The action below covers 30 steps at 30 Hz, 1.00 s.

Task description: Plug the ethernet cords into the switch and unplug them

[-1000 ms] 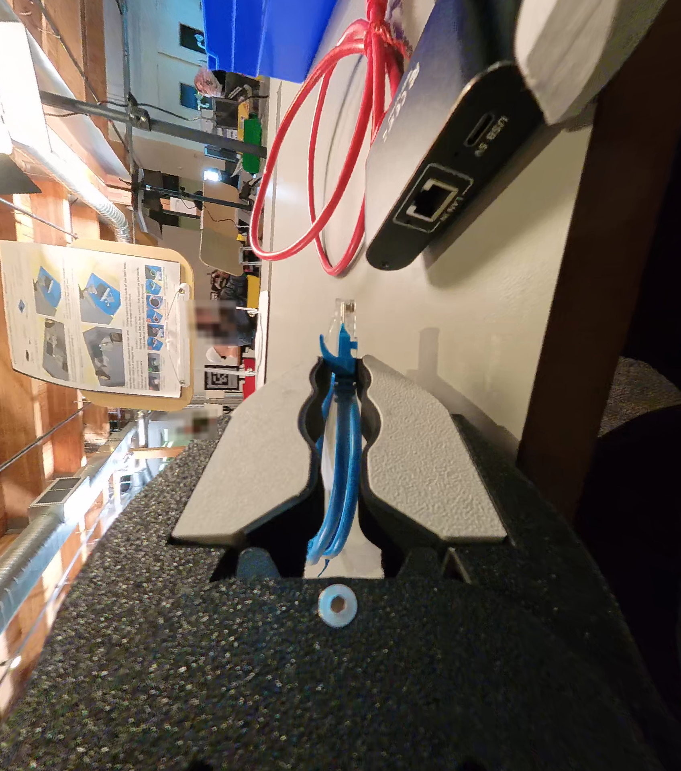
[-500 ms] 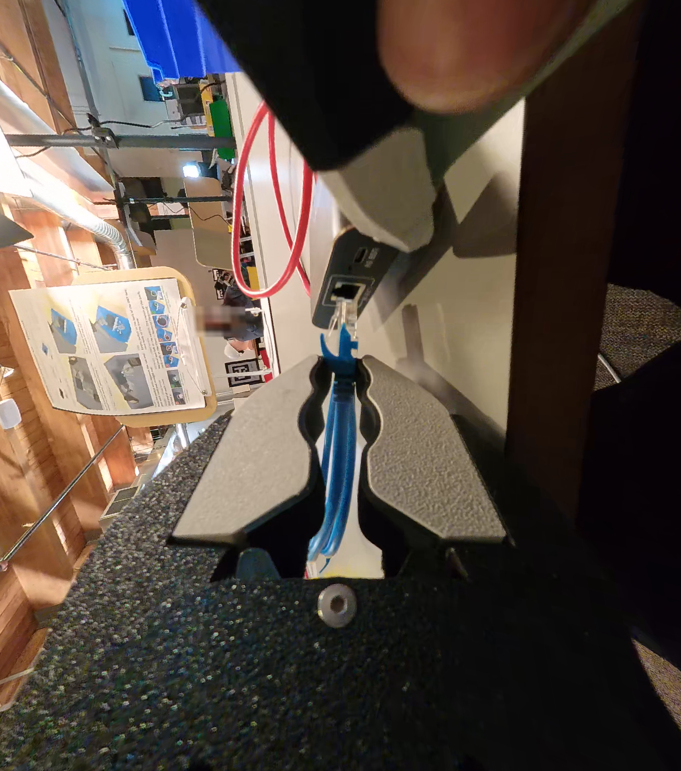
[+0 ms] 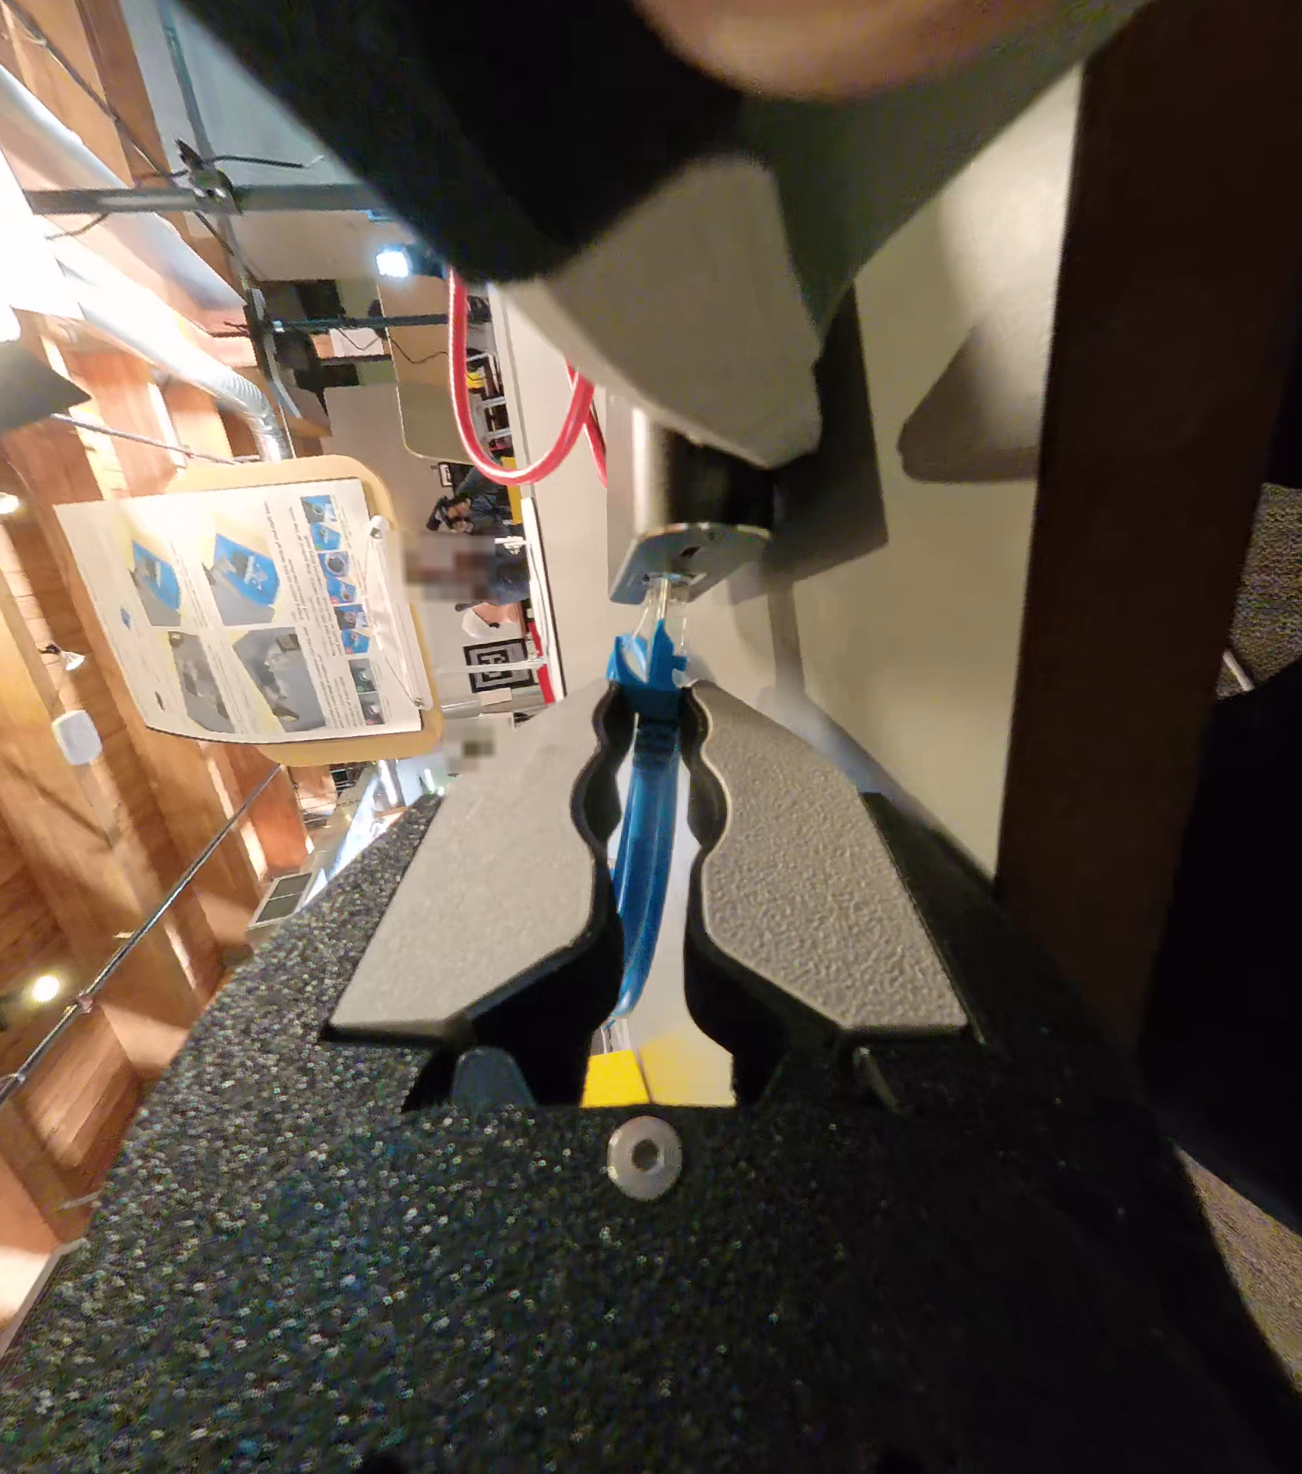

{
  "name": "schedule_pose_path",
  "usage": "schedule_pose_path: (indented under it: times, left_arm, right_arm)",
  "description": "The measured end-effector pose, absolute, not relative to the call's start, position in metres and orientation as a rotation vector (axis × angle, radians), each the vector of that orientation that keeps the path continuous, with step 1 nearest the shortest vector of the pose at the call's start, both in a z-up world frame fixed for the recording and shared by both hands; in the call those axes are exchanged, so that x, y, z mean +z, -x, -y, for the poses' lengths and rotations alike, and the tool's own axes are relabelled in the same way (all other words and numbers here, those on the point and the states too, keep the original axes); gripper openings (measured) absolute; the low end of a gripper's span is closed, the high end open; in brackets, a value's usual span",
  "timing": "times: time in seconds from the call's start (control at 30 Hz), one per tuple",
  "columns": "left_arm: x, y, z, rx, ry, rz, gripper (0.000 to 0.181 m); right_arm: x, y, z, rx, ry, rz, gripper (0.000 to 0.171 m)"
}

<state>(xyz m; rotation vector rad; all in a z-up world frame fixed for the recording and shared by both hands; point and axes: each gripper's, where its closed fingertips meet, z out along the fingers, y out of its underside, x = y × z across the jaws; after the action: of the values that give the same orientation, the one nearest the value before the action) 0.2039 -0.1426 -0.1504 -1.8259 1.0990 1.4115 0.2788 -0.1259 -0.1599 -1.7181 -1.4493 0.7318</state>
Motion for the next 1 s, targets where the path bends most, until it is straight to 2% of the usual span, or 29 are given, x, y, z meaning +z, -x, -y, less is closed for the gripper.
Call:
schedule_pose_path:
  times: [0.3, 0.6, 1.0]
  left_arm:
    - [-0.147, -0.197, 0.14, 1.443, 1.768, -1.096, 0.012]
    - [-0.145, -0.198, 0.137, 1.432, 1.656, -1.182, 0.012]
    - [-0.147, -0.195, 0.137, 1.383, 1.67, -1.171, 0.012]
  right_arm:
    - [-0.157, -0.271, 0.137, 0.845, 1.679, 1.468, 0.061]
    - [-0.15, -0.269, 0.141, 1.034, 1.648, 1.462, 0.061]
    - [-0.152, -0.264, 0.144, 1.0, 1.608, 1.478, 0.066]
